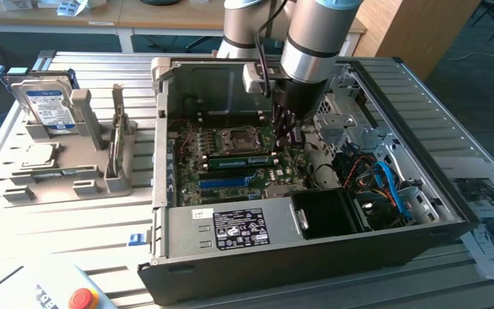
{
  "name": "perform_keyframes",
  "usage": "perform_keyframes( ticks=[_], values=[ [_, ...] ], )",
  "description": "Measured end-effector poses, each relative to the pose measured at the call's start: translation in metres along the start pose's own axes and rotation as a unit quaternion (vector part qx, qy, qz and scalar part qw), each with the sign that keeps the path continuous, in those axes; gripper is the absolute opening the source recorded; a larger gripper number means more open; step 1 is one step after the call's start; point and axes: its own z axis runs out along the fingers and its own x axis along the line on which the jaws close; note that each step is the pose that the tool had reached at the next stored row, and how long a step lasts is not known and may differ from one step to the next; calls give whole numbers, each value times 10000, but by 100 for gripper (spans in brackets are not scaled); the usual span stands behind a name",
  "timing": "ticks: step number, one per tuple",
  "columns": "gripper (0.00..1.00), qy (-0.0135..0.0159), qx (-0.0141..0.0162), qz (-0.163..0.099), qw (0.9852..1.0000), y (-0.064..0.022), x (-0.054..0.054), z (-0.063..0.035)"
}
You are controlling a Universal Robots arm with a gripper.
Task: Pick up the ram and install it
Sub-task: 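Press down the ram until it locks into place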
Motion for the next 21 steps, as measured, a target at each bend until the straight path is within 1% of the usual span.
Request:
perform_keyframes(
  ticks=[5, 11, 16, 21],
  values=[
    [10, -1, 0, 0, 10000, -1, -12, 11],
    [10, -1, 0, 0, 10000, 0, -72, 39],
    [10, -1, 0, 0, 10000, -1, -76, 43],
    [10, -1, 0, 0, 10000, -3, -75, 122]
  ],
)
